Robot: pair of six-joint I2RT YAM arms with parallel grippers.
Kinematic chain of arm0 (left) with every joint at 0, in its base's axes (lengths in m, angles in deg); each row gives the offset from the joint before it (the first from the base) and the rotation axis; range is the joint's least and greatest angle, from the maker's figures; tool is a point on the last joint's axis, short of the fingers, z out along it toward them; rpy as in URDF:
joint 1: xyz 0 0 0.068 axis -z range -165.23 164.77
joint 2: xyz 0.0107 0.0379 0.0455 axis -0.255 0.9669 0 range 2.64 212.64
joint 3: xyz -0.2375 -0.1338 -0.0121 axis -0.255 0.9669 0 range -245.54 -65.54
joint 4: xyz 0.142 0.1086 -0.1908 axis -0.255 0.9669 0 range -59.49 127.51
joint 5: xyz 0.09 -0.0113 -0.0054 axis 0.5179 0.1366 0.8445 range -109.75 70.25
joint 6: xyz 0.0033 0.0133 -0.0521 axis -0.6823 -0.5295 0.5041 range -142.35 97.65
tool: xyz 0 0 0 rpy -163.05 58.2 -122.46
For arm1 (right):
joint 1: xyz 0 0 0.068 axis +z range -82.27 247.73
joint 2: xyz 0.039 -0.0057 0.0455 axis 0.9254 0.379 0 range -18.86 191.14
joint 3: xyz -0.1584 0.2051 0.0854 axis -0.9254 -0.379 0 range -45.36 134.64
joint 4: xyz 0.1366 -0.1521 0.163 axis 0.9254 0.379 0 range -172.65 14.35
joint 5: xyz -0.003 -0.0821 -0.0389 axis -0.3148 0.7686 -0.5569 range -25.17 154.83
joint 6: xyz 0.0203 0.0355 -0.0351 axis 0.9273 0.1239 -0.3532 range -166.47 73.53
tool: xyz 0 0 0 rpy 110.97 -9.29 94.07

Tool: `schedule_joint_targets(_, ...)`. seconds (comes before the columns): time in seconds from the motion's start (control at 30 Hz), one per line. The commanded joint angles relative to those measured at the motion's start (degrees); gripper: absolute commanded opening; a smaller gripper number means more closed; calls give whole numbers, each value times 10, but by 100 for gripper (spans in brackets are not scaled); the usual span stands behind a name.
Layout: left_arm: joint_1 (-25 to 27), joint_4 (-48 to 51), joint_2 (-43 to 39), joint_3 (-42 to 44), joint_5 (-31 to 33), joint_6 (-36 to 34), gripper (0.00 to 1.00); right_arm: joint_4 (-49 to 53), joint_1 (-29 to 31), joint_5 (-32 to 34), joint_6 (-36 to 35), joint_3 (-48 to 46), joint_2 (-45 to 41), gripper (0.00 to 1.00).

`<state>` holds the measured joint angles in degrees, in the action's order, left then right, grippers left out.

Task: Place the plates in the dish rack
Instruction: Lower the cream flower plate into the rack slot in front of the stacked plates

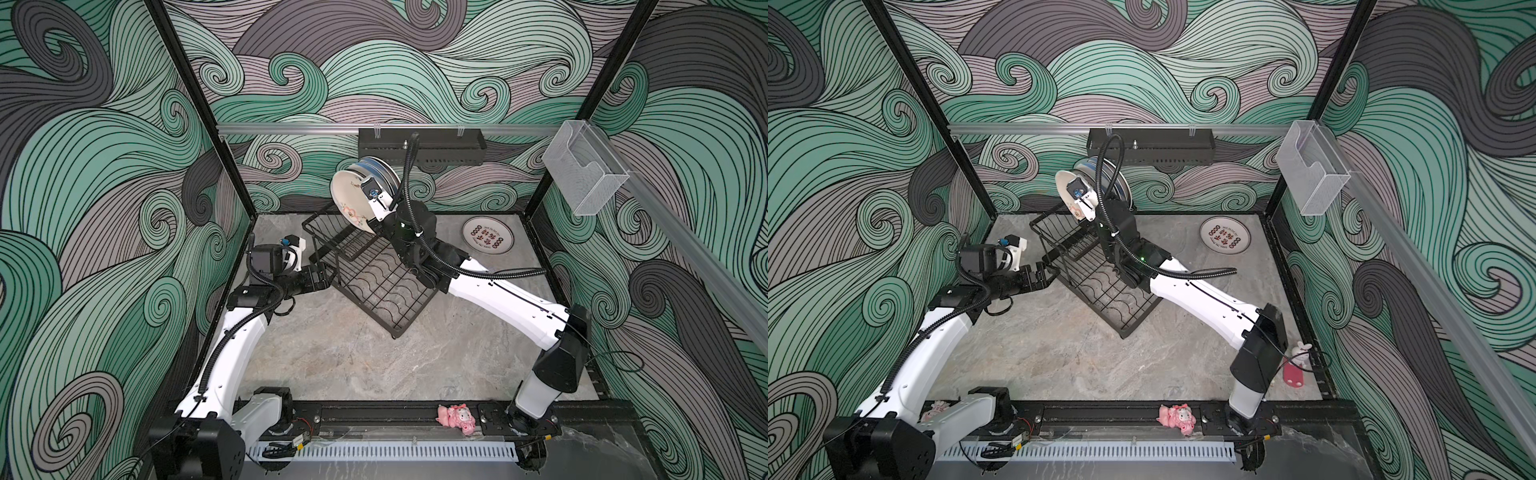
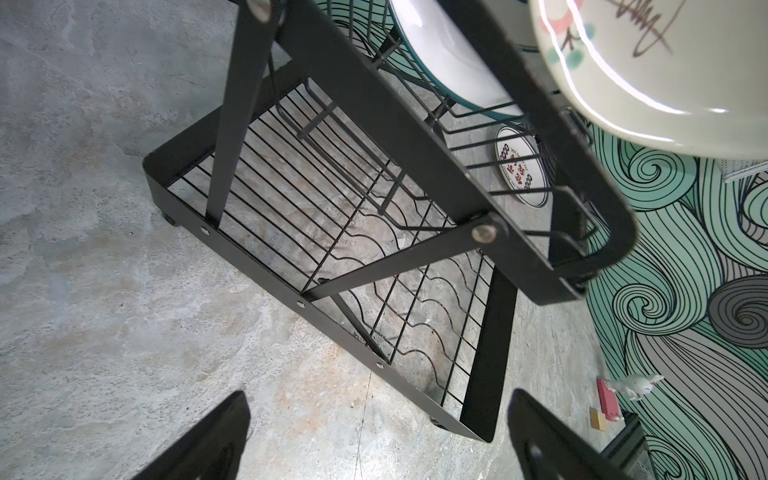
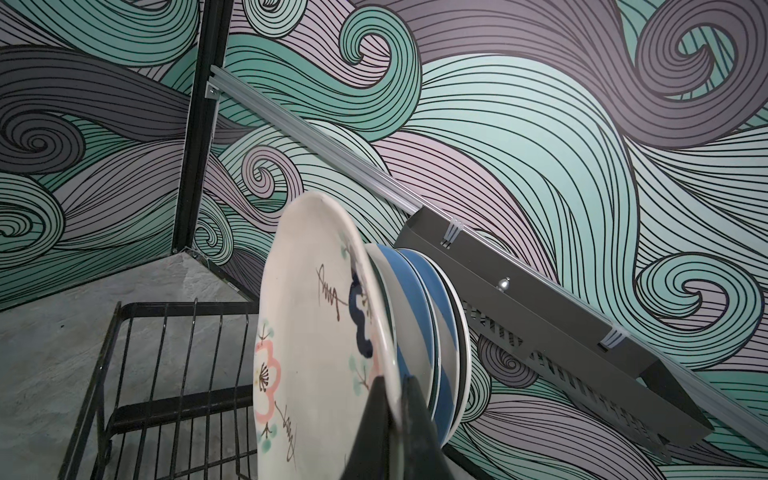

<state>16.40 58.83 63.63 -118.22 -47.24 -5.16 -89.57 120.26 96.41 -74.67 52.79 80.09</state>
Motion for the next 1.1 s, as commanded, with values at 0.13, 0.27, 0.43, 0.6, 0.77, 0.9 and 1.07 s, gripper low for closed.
schedule_joint_targets(0.13,-5,0,3,-3,-7,-5,99,-99,3,16,-14,53,3,0)
schedule_joint_targets(0.27,-5,-1,2,-3,-7,-5,99,-100,2,16,-20,56,15,0)
schedule_joint_targets(0.43,-6,0,2,-4,-7,-6,99,-101,1,17,-18,57,25,0)
schedule_joint_targets(0.6,-6,0,2,-3,-7,-6,99,-107,-1,17,-21,54,32,0)
schedule_joint_targets(0.77,-7,0,4,-3,-8,-6,99,-98,-8,12,0,46,32,0)
schedule_joint_targets(0.9,-7,0,5,-3,-9,-6,99,-87,-14,1,23,39,33,0)
schedule_joint_targets(1.07,-7,1,6,-3,-8,-6,99,-81,-15,-6,27,46,46,0)
